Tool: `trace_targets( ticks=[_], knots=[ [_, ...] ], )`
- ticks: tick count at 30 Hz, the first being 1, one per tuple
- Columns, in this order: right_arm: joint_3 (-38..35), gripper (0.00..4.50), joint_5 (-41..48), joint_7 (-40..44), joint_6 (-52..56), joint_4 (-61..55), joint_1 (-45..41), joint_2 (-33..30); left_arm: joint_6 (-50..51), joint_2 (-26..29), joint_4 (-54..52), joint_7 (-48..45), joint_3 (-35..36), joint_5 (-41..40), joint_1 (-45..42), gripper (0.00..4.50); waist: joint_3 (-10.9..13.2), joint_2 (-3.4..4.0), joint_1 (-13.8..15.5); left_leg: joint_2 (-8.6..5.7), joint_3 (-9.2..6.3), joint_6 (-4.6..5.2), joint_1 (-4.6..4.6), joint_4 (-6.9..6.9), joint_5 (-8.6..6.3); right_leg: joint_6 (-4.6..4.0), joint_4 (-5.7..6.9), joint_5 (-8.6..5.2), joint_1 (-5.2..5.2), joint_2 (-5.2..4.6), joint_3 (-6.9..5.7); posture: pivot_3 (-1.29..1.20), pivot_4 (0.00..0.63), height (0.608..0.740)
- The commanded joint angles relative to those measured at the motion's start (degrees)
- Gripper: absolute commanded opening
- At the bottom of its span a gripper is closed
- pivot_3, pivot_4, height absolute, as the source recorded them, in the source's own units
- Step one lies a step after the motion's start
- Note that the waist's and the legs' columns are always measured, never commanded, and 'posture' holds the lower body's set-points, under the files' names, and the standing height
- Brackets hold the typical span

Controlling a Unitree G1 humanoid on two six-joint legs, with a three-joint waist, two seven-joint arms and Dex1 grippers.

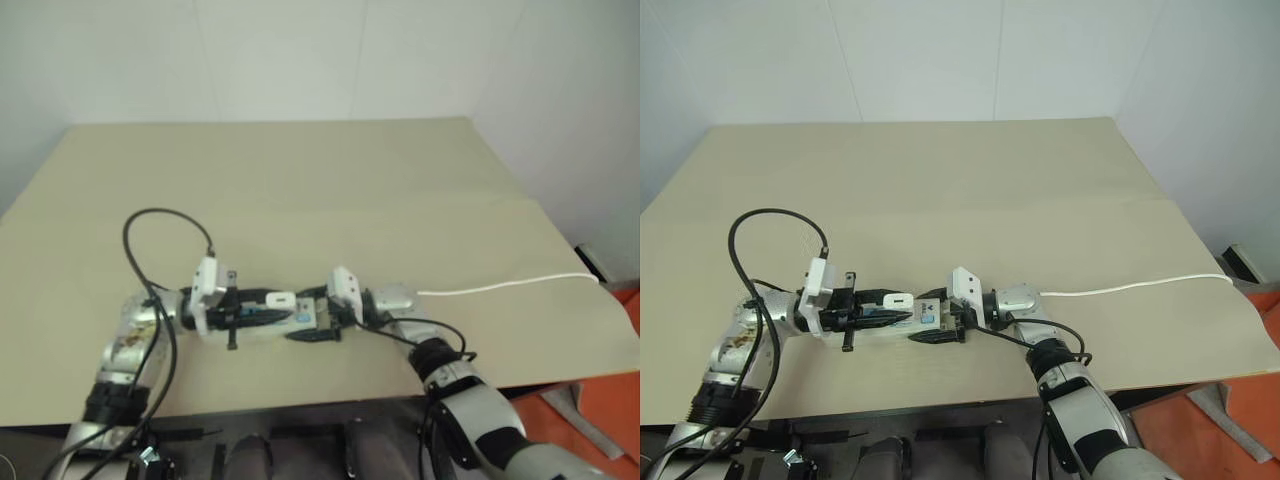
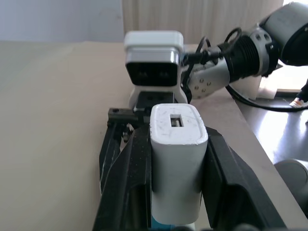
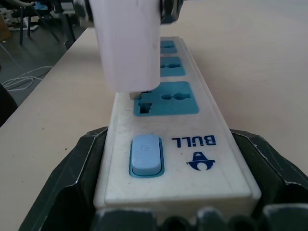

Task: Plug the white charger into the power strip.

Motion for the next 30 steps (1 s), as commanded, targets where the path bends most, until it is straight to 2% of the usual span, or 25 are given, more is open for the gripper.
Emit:
trace_targets(
  ticks=[1, 10, 21, 30],
  knots=[
    [0.6, 3.44, -0.8, 0.2, 1.1, 0.0, -0.2, -0.5, -1.9, 0.7, 0.2, -1.1, -0.6, 1.0, -0.3, 1.0, 0.0, 0.0, 0.0, 0.0, 0.0, 0.0, 0.0, 0.0, 0.0, 0.0, 0.0, 0.0, 0.0, 0.0, 0.0, 0.0, 0.15, 0.74],
    [0.5, 3.44, -0.8, 0.2, 1.3, -0.1, -0.3, -0.8, -5.4, -0.4, 3.1, 0.0, -0.7, 2.4, -1.1, 1.0, 0.0, 0.0, 0.0, 0.0, 0.0, 0.0, 0.01, -0.01, 0.0, 0.0, -0.01, 0.0, 0.0, 0.0, 0.0, 0.0, 0.15, 0.74],
    [0.6, 3.44, -0.8, 0.2, 1.5, -0.8, 0.2, -0.9, -4.5, 0.2, 5.0, 0.0, -1.2, 3.6, -0.3, 1.0, 0.0, 0.01, 0.0, 0.0, 0.0, 0.0, 0.01, -0.05, 0.0, 0.0, -0.05, 0.0, 0.0, 0.0, 0.0, 0.0, 0.15, 0.74],
    [0.6, 3.44, -0.9, 0.6, 1.8, -1.3, 0.5, -1.6, -6.8, 1.5, 12.7, -0.2, -1.1, 5.7, 1.9, 1.0, 0.0, 0.04, 0.0, 0.0, 0.01, 0.0, 0.11, -0.12, 0.0, -0.02, -0.06, -0.01, 0.03, 0.01, 0.01, 0.0, 0.15, 0.74]
  ],
)
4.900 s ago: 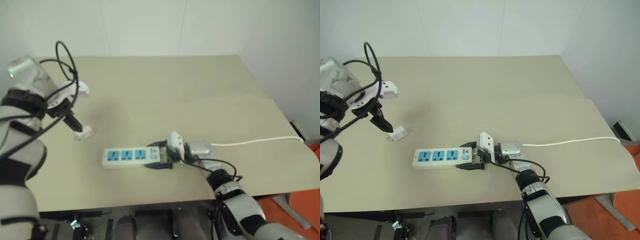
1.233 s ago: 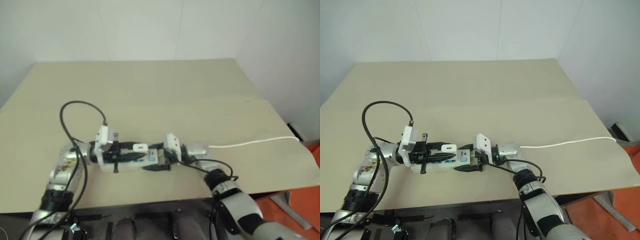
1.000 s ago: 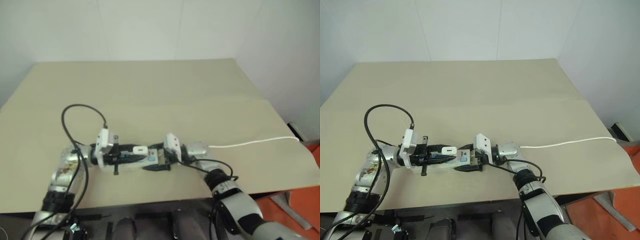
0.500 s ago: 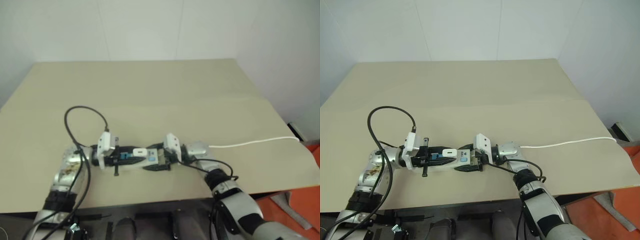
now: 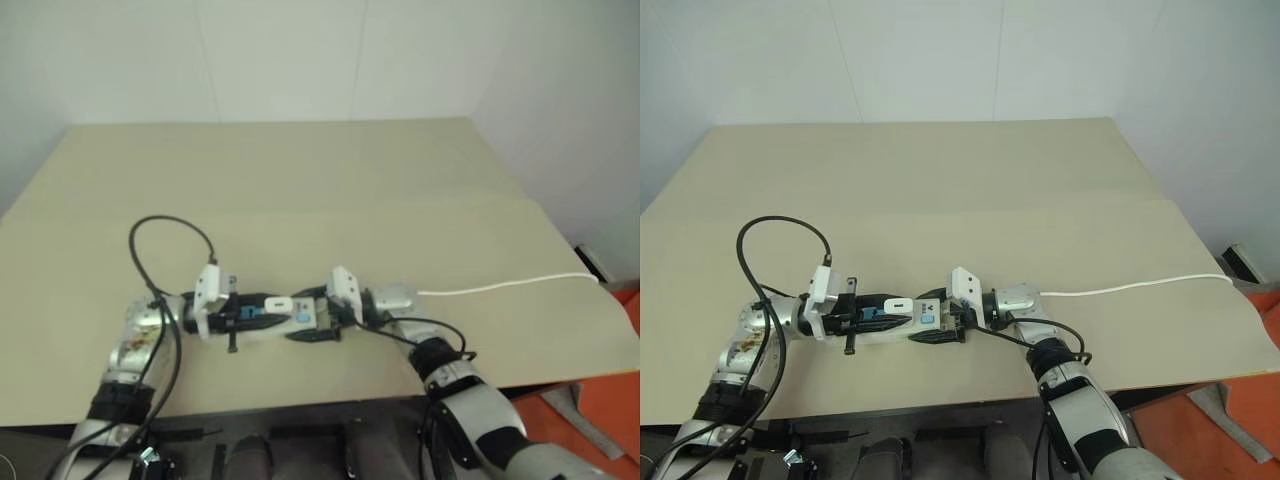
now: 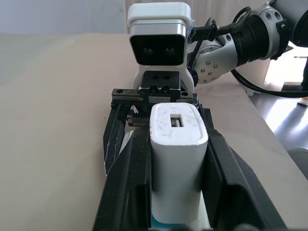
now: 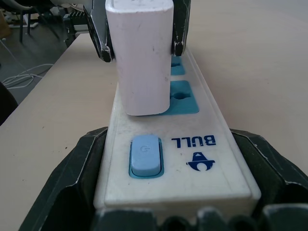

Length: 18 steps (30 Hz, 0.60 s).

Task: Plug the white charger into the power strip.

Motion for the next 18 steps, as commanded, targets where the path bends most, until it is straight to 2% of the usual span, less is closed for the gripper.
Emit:
trace_targets(
  ticks=[1, 18],
  knots=[
    [0.4, 3.44, -0.5, 1.1, 1.0, -0.7, 0.6, -1.6, -1.1, 2.3, 6.6, 0.0, -0.5, 4.0, 2.4, 1.0, 0.0, 0.0, 0.0, 0.0, 0.01, 0.0, 0.02, -0.03, 0.0, -0.01, 0.0, 0.0, 0.0, 0.0, 0.01, 0.0, 0.15, 0.74],
    [0.5, 3.44, -0.4, 1.5, 1.5, -1.6, 0.7, -2.6, -6.1, 4.4, 12.1, -1.6, -1.7, 5.7, 3.8, 1.0, -0.3, 0.36, 0.0, 0.0, 0.07, 0.0, 0.14, -0.18, 0.0, -0.02, -0.13, -0.02, 0.07, 0.0, 0.07, 0.0, 0.15, 0.74]
  ],
)
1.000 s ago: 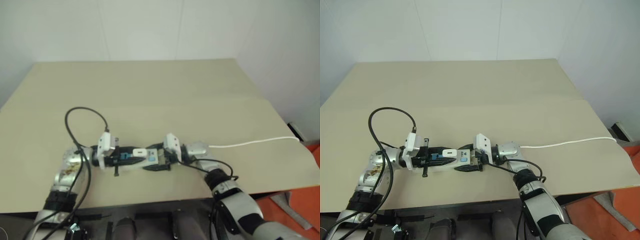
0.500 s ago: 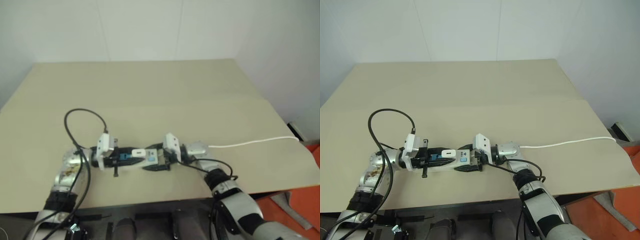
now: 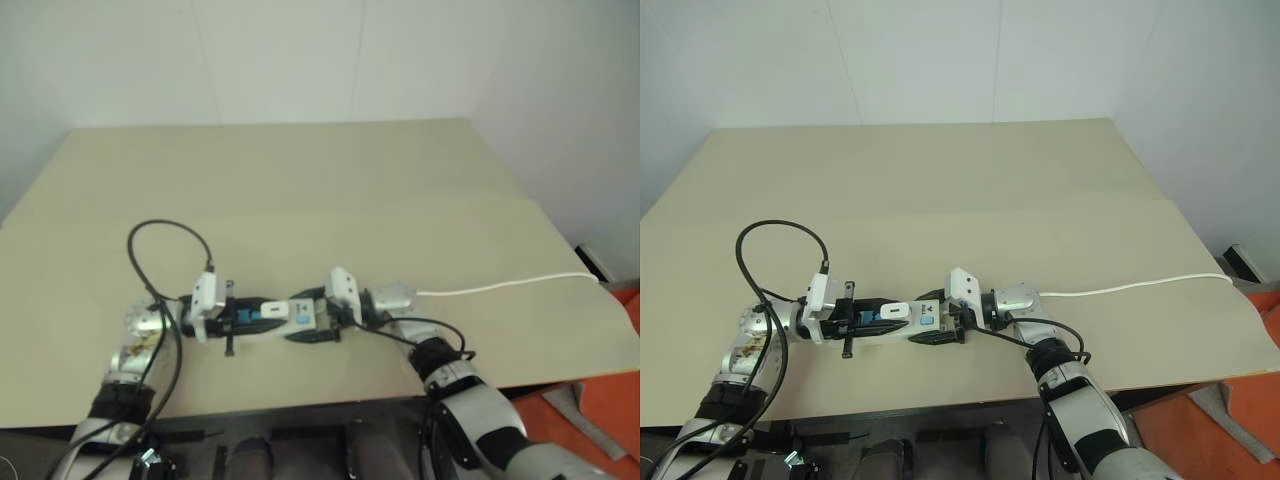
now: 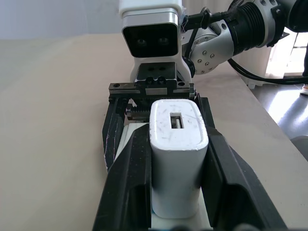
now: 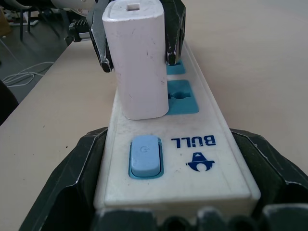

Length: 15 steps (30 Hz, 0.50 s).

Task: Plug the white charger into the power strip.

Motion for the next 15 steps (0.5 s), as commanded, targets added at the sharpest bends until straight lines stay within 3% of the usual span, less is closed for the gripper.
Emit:
trace_targets(
  ticks=[1, 15],
  knots=[
    [0.1, 3.44, -0.2, 1.8, 0.9, -0.9, 0.5, -2.5, 0.1, 4.2, 8.0, 0.2, -0.9, 5.9, 3.6, 1.0, 0.0, 0.05, 0.0, 0.0, 0.0, 0.0, 0.02, -0.01, 0.0, 0.0, 0.0, 0.0, 0.0, 0.0, 0.0, 0.0, 0.15, 0.74],
    [0.7, 3.44, -0.1, 1.9, 1.3, -1.7, 0.8, -3.2, 2.6, 6.8, 8.4, 1.0, -4.1, 8.1, 3.6, 1.0, -0.5, 0.6, -0.1, 0.0, 0.05, 0.0, 0.1, -0.09, 0.0, -0.01, -0.09, -0.03, 0.05, 0.0, 0.06, 0.0, 0.15, 0.74]
  ],
)
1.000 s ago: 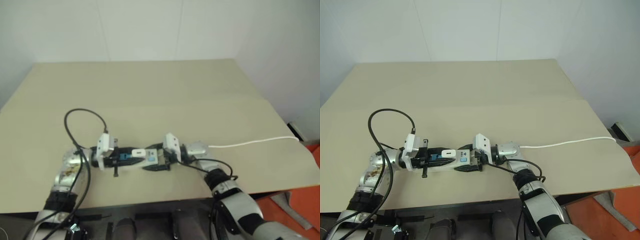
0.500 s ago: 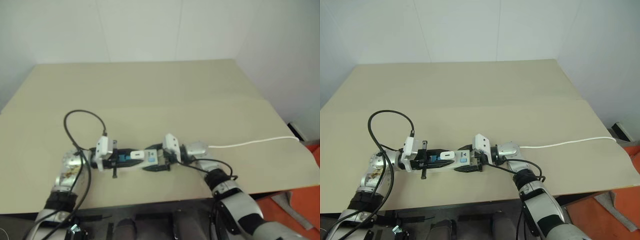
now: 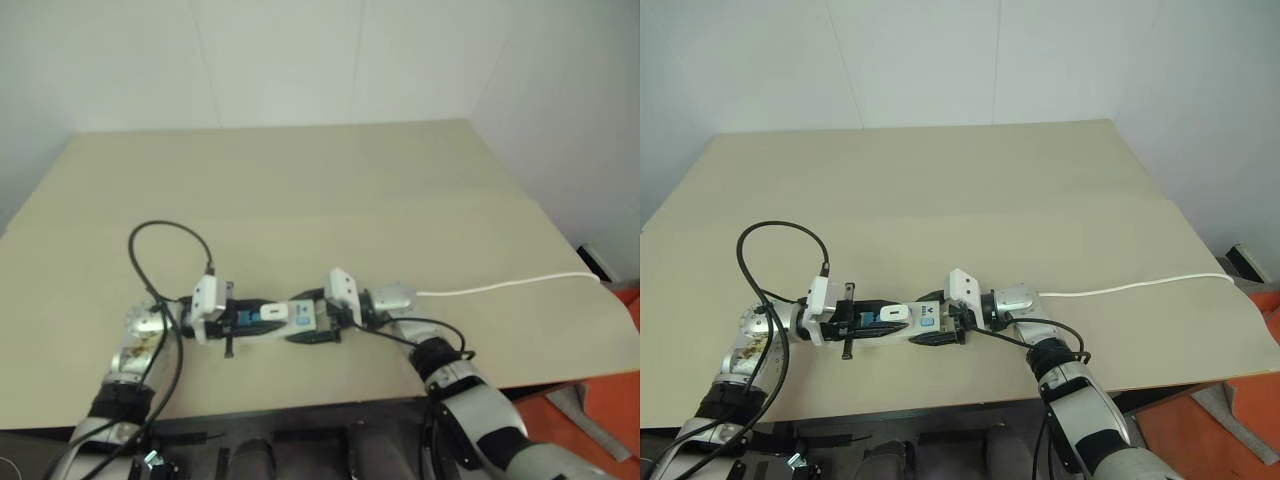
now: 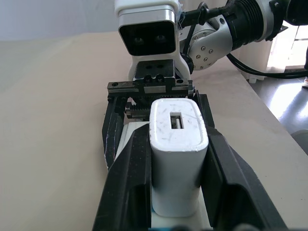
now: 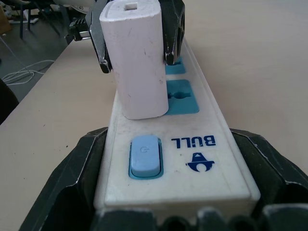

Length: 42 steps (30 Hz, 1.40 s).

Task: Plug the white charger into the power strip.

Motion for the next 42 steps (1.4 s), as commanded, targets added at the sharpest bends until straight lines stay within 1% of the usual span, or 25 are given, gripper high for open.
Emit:
trace_targets(
  ticks=[1, 3, 5, 6, 9, 11, 14, 17, 19, 21, 23, 24, 25, 29, 33, 35, 38, 42],
  knots=[
    [-0.2, 3.44, 0.1, 2.4, 1.0, -1.6, 0.9, -2.9, 4.2, 5.4, 7.4, 1.4, -2.5, 8.4, 3.8, 1.0, -0.1, 0.2, 0.0, 0.0, 0.02, 0.0, 0.02, -0.01, 0.0, -0.01, 0.0, -0.02, 0.01, 0.0, 0.01, 0.0, 0.15, 0.74],
    [0.0, 3.44, 0.2, 2.4, 1.2, -2.0, 1.1, -3.0, 5.0, 5.6, 7.7, 1.9, -3.1, 8.3, 3.2, 1.0, -0.2, 0.31, 0.1, 0.0, 0.03, 0.0, 0.06, -0.03, 0.0, -0.04, 0.0, -0.04, 0.03, 0.0, 0.02, 0.0, 0.15, 0.74],
    [0.0, 3.44, 0.3, 2.5, 1.3, -2.3, 1.2, -3.1, 5.2, 5.5, 8.2, 2.0, -3.4, 8.0, 2.4, 1.75, -0.2, 0.34, 0.0, -0.01, 0.02, 0.0, 0.07, -0.03, 0.0, -0.05, 0.0, -0.05, 0.05, 0.0, 0.02, 0.0, 0.15, 0.74],
    [0.1, 3.44, 0.3, 2.5, 1.3, -2.3, 1.1, -3.1, 5.3, 5.4, 8.5, 2.1, -3.5, 8.0, 2.0, 2.01, -0.3, 0.4, 0.1, -0.01, 0.03, 0.0, 0.07, -0.03, 0.0, -0.05, 0.0, -0.06, 0.03, 0.0, 0.03, 0.0, 0.15, 0.74],
    [0.2, 3.44, 0.5, 2.3, 1.4, -2.5, 1.2, -3.2, 5.1, 4.9, 9.0, 1.7, -3.4, 7.6, 1.3, 2.97, -0.5, 0.88, 0.7, -0.1, 0.06, 0.0, 0.08, -0.04, 0.0, -0.05, -0.07, -0.08, 0.05, -0.09, 0.08, 0.0, 0.15, 0.74],
    [0.3, 3.44, 0.6, 2.3, 1.5, -2.6, 1.2, -3.3, 5.0, 4.6, 9.1, 1.4, -3.2, 7.7, 1.2, 3.63, -0.5, 0.9, 1.1, -0.13, 0.07, 0.0, 0.07, -0.03, 0.0, -0.06, -0.13, -0.08, 0.08, -0.12, 0.09, 0.0, 0.15, 0.74],
    [0.3, 3.44, 0.7, 2.2, 1.5, -2.6, 1.2, -3.2, 5.4, 4.1, 8.1, 1.2, -2.4, 7.2, 1.0, 4.48, -0.5, 0.88, 1.5, -0.13, 0.07, 0.0, -0.06, -0.03, 0.0, -0.05, -0.31, -0.07, 0.04, -0.08, 0.12, 0.0, 0.15, 0.74],
    [0.4, 3.44, 0.7, 2.3, 1.5, -2.6, 1.1, -2.9, 5.6, 4.0, 6.2, 1.1, -1.0, 6.3, 0.5, 4.48, -0.4, 0.74, 1.6, -0.09, 0.01, 0.01, -0.44, -0.01, 0.0, -0.04, -0.35, -0.06, -0.21, -0.03, 0.05, 0.0, 0.15, 0.74],
    [0.4, 3.44, 0.7, 2.2, 1.4, -2.6, 1.0, -2.7, 8.5, 5.3, 3.1, 0.0, 0.1, 4.5, -0.2, 4.48, -0.4, 0.66, 1.6, -0.09, -0.01, 0.01, -0.47, -0.01, 0.0, -0.04, -0.38, -0.05, -0.21, -0.02, 0.05, 0.0, 0.15, 0.74],
    [0.4, 3.44, 0.7, 1.8, 1.4, -2.4, 0.8, -2.2, 13.4, 7.9, -0.6, -0.6, 2.4, 1.9, -2.4, 4.48, -0.2, 0.44, 1.5, -0.09, -0.01, 0.01, -0.49, -0.01, 0.0, -0.03, -0.37, -0.05, -0.23, -0.02, 0.05, 0.0, 0.15, 0.74],
    [0.3, 4.17, 0.7, 1.2, 2.4, -2.5, 0.6, -1.7, 16.3, 10.7, -3.7, -0.8, 4.4, 0.5, -4.3, 4.5, 0.0, 0.07, 1.5, -0.07, -0.05, 0.01, -0.55, -0.01, 0.0, -0.03, -0.35, -0.04, -0.31, 0.02, 0.04, 0.0, 0.15, 0.74],
    [0.3, 4.4, 0.6, 0.9, 2.7, -2.7, 0.6, -1.6, 17.0, 11.7, -4.8, -0.9, 5.2, 0.1, -4.8, 4.5, 0.1, -0.07, 1.4, -0.04, -0.1, 0.0, -0.63, -0.01, 0.0, -0.03, -0.34, -0.04, -0.39, 0.06, 0.01, 0.0, 0.15, 0.74],
    [0.4, 4.46, 0.6, 1.0, 2.6, -2.8, 0.6, -1.6, 17.1, 12.4, -5.9, -0.7, 6.2, -0.3, -5.0, 4.5, 0.1, -0.14, 1.4, 0.01, -0.11, 0.0, -0.71, 0.0, 0.0, -0.04, -0.33, -0.02, -0.47, 0.1, -0.01, 0.0, 0.15, 0.74],
    [0.0, 4.46, 0.5, -0.7, 1.3, -4.8, 1.3, -1.5, 23.4, 16.6, -9.7, -0.1, 9.8, -3.1, -6.8, 4.5, 0.2, -0.17, 1.2, 0.03, -0.07, 0.0, -0.74, -0.03, 0.0, -0.04, -0.37, -0.02, -0.53, 0.11, 0.02, 0.0, 0.15, 0.74],
    [-1.9, 4.46, 2.8, -1.6, 3.0, -10.0, 1.8, -2.5, 26.3, 20.1, -12.8, -0.1, 12.5, -4.0, -5.9, 4.5, 0.3, -0.24, 1.3, 0.03, -0.06, 0.0, -0.85, -0.02, 0.0, -0.04, -0.33, -0.02, -0.67, 0.11, 0.01, 0.0, 0.15, 0.74],
    [-2.9, 4.46, 4.3, -1.8, 4.8, -14.3, 2.2, -3.9, 26.7, 21.9, -15.1, -1.0, 14.2, -4.8, -4.0, 4.5, 0.5, -0.22, 1.4, 0.03, -0.07, 0.0, -1.31, 0.03, 0.02, -0.04, -0.23, 0.03, -1.16, 0.11, 0.02, 0.0, 0.15, 0.74],
    [-4.3, 4.46, 6.9, -1.9, 9.0, -20.9, 3.1, -6.3, 26.9, 23.5, -18.0, -0.9, 16.6, -5.5, -0.9, 4.5, 0.9, -0.23, 1.7, 0.04, -0.06, 0.0, -1.47, 0.05, 0.02, -0.04, -0.27, 0.03, -1.24, 0.09, 0.01, 0.0, 0.15, 0.74],
    [-6.9, 4.46, 9.8, -2.2, 13.5, -29.3, 5.4, -11.3, 28.3, 24.9, -22.1, 1.8, 21.6, -6.6, 3.5, 4.5, 1.0, -0.23, 1.9, 0.05, -0.05, 0.0, -1.59, 0.06, 0.01, -0.05, -0.42, 0.04, -1.27, 0.06, -0.04, 0.0, 0.15, 0.74]
  ],
)
